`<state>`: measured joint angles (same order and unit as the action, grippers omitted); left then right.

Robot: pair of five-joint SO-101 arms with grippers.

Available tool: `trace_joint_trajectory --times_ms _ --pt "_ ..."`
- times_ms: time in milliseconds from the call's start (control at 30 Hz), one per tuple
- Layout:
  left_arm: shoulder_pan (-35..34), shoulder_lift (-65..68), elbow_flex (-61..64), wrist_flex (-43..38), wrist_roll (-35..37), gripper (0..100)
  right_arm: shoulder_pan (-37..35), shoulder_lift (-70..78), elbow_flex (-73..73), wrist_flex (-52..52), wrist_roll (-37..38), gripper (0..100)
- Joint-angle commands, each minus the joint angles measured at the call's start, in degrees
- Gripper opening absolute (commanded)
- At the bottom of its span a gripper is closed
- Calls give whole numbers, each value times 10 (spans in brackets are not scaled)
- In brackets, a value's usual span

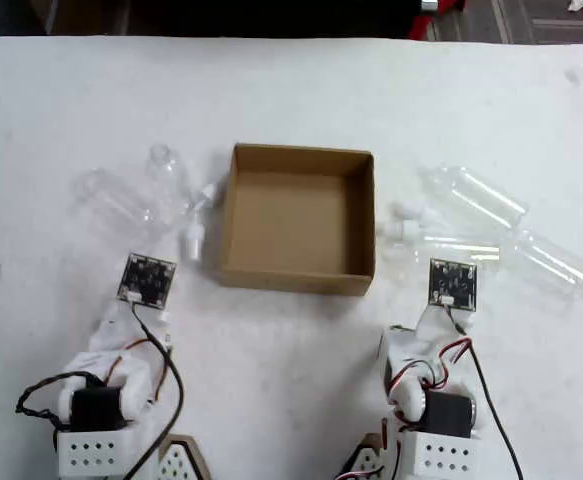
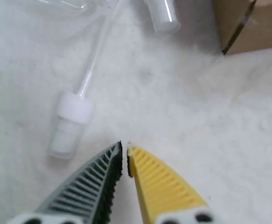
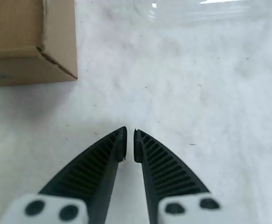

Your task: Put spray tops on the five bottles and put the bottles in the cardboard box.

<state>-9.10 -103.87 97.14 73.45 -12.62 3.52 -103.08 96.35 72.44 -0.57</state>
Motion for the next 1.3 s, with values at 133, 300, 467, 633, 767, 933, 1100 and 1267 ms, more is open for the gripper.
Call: trace_joint_trajectory --times_ms 133,300,467,633,767,933,1100,1267 --pt "-2 -6 -2 2 -1 24 3 -3 5 2 0 15" --pt "-1 -6 -2 2 -1 24 3 -3 5 2 0 15" --pt "-1 -6 -2 2 -1 24 3 -3 5 2 0 15" --pt "-1 -6 -2 2 -1 24 3 -3 5 2 0 15" --pt "-1 -6 -2 2 -1 24 0 -3 5 2 1 15" --pt "-1 -6 -2 2 -1 24 -21 -3 5 2 -1 15" --pt "-1 -6 -2 2 -1 25 -22 -3 5 2 -1 15" --pt "-1 -6 -2 2 -1 26 -22 -3 5 2 -2 15"
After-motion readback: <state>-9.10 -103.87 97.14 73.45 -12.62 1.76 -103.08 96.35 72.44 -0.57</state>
